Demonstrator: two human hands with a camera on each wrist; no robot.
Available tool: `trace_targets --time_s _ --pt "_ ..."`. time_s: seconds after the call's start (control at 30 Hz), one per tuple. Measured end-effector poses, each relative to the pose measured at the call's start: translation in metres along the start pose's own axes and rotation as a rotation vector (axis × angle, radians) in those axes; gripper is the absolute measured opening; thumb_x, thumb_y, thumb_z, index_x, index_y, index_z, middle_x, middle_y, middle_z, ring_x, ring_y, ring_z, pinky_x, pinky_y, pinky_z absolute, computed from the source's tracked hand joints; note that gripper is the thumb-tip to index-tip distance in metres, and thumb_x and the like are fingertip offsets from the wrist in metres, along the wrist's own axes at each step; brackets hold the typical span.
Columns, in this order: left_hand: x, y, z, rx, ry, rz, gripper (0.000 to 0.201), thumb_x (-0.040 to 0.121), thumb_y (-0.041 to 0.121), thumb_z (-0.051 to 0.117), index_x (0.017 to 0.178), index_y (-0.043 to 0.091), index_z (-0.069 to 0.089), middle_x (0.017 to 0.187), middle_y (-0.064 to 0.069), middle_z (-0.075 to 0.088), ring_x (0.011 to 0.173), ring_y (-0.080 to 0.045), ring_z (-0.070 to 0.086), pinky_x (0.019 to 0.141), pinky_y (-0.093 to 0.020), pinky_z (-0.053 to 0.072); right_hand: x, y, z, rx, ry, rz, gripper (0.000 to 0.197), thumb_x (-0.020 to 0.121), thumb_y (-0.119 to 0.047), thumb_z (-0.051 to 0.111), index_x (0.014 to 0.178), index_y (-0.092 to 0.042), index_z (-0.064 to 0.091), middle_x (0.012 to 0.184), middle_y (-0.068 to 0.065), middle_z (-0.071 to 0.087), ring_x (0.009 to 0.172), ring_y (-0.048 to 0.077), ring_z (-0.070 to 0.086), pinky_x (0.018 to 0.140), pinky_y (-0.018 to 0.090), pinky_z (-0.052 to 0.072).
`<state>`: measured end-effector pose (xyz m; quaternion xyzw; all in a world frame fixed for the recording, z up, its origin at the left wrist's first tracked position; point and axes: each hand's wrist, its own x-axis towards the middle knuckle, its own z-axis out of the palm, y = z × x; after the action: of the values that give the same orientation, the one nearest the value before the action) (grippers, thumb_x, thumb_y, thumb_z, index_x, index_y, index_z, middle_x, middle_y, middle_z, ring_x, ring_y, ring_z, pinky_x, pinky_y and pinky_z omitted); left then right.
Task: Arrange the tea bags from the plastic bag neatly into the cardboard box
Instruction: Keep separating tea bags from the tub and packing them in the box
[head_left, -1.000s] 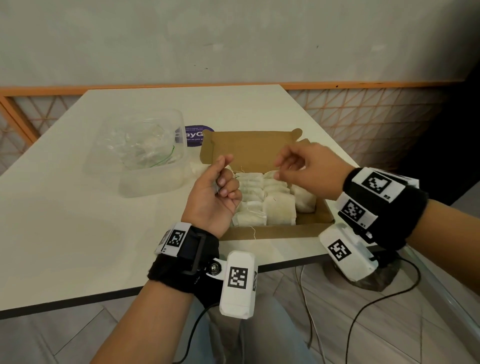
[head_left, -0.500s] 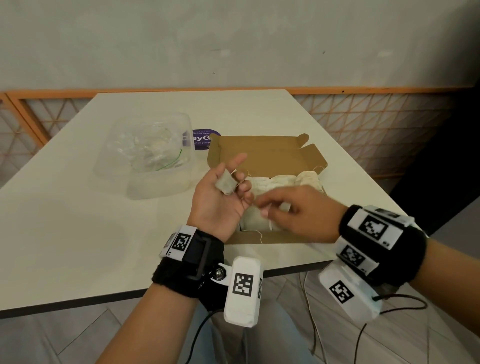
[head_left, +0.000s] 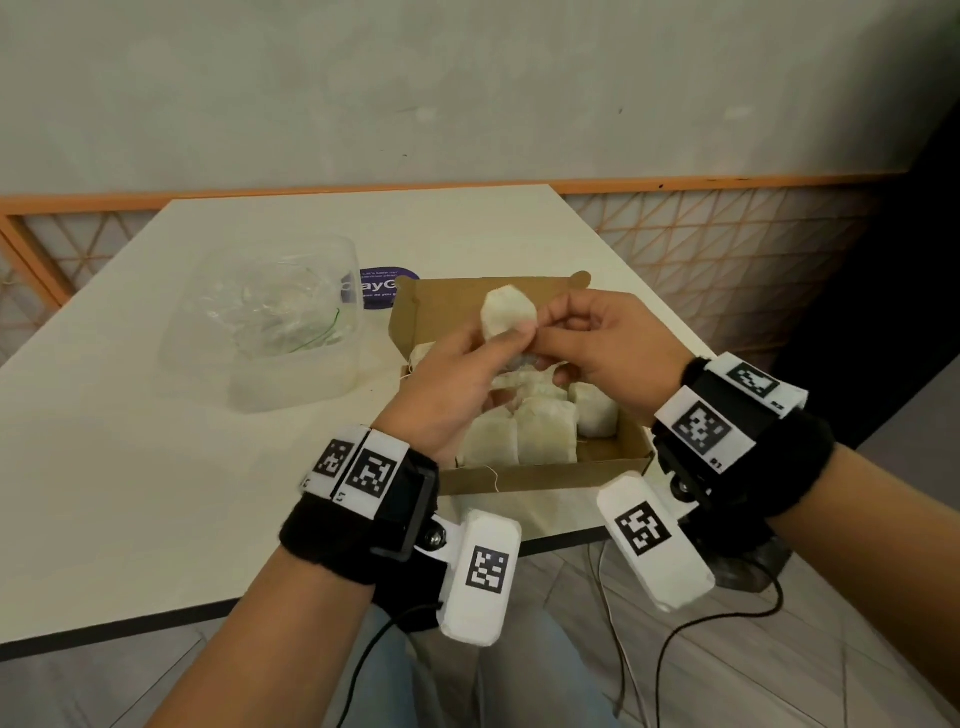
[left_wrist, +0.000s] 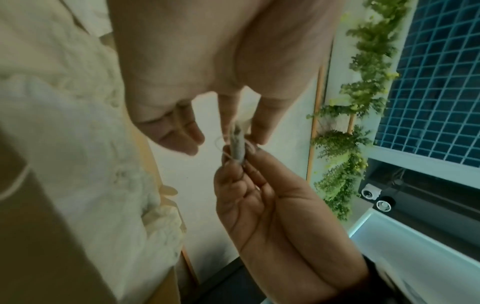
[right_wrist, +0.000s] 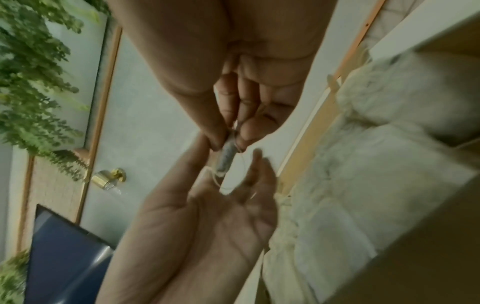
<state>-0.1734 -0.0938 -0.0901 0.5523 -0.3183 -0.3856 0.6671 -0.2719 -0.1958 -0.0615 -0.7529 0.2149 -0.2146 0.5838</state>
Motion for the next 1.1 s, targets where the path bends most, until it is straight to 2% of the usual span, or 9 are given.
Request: trace_targets --time_s 0.2,0.33,0.4,0.53,0.7,0.8,0.87,0.97,1.1 --pt "0.01 0.007 -0.005 0.287 0.077 0.043 0.013 0.088 0.026 0.064 0.077 0.021 0.069 0.066 0.012 0.064 0.06 0.001 0.054 0.056 -0.013 0.041 0.0 -0.001 -0.021 -0.056 0.039 0.012 0.024 0.079 -0.018 0.071 0.101 -0.016 0.065 0.079 -0.004 0.065 0.066 0.002 0.058 0.055 0.012 0.043" --pt "0.012 0.015 0.0 0.416 0.016 0.048 0.009 0.085 0.027 0.068 0.079 0.021 0.07 0.075 0.005 0.067 0.059 0.006 0.055 0.054 -0.006 0.04 0.006 -0.01 -0.031 -0.201 0.009 -0.028 0.01 0.076 -0.014 0.074 0.082 -0.012 0.067 0.07 0.0 0.062 0.058 0.002 0.054 0.056 0.01 0.039" --pt "0.012 0.018 -0.005 0.394 0.09 0.052 0.002 0.084 0.024 0.069 0.086 0.025 0.07 0.088 0.007 0.069 0.074 0.006 0.061 0.064 -0.008 0.042 0.008 -0.012 -0.041 -0.248 0.04 -0.008 0.009 0.075 -0.008 0.073 0.077 -0.01 0.065 0.07 0.005 0.063 0.057 0.005 0.056 0.059 0.013 0.044" --pt "0.011 0.016 -0.032 0.398 0.324 0.047 0.03 0.087 0.015 0.063 0.115 0.027 0.063 0.123 0.008 0.056 0.109 -0.006 0.051 0.087 -0.022 0.037 0.009 -0.009 -0.067 -0.629 -0.021 0.081 0.01 0.075 -0.024 0.075 0.078 -0.015 0.071 0.073 -0.001 0.066 0.07 0.01 0.057 0.074 0.023 0.044" --pt "0.009 0.006 -0.047 0.339 0.304 -0.085 0.039 0.087 0.003 0.056 0.119 0.025 0.06 0.137 0.002 0.051 0.127 -0.013 0.043 0.109 -0.035 0.033 0.01 0.017 -0.066 -0.896 -0.268 0.262 0.016 0.071 -0.035 0.077 0.084 -0.028 0.073 0.098 -0.01 0.068 0.099 0.01 0.057 0.099 0.031 0.04" --pt "0.009 0.003 -0.05 0.33 0.313 -0.111 0.034 0.087 0.002 0.055 0.11 0.026 0.062 0.13 0.0 0.056 0.124 -0.02 0.049 0.109 -0.045 0.036 0.018 0.023 -0.059 -0.928 -0.263 0.266 0.016 0.072 -0.032 0.077 0.086 -0.025 0.073 0.086 -0.012 0.063 0.088 0.007 0.055 0.086 0.026 0.042" --pt "0.008 0.004 -0.052 0.333 0.318 -0.116 0.032 0.088 0.003 0.055 0.109 0.026 0.062 0.126 0.001 0.057 0.122 -0.017 0.05 0.109 -0.041 0.037 0.025 0.023 -0.053 -1.024 -0.245 0.261 0.022 0.075 -0.031 0.075 0.095 -0.022 0.072 0.077 -0.015 0.055 0.08 0.005 0.051 0.076 0.023 0.037" --pt "0.002 0.017 -0.056 0.334 0.327 -0.083 0.027 0.089 0.004 0.056 0.105 0.025 0.062 0.121 0.001 0.06 0.115 -0.012 0.052 0.102 -0.034 0.039 0.028 0.025 -0.048 -1.196 -0.221 0.231 0.023 0.077 -0.032 0.073 0.097 -0.023 0.066 0.089 -0.006 0.054 0.089 0.015 0.051 0.077 0.025 0.036" --pt "-0.007 0.069 -0.086 0.206 0.374 -0.004 0.019 0.091 0.007 0.055 0.091 0.024 0.063 0.098 0.005 0.063 0.099 -0.013 0.057 0.087 -0.031 0.044 0.027 0.002 -0.044 -1.069 -0.115 0.1 0.027 0.073 -0.031 0.075 0.091 -0.021 0.058 0.079 -0.004 0.052 0.071 0.011 0.047 0.059 0.025 0.033"
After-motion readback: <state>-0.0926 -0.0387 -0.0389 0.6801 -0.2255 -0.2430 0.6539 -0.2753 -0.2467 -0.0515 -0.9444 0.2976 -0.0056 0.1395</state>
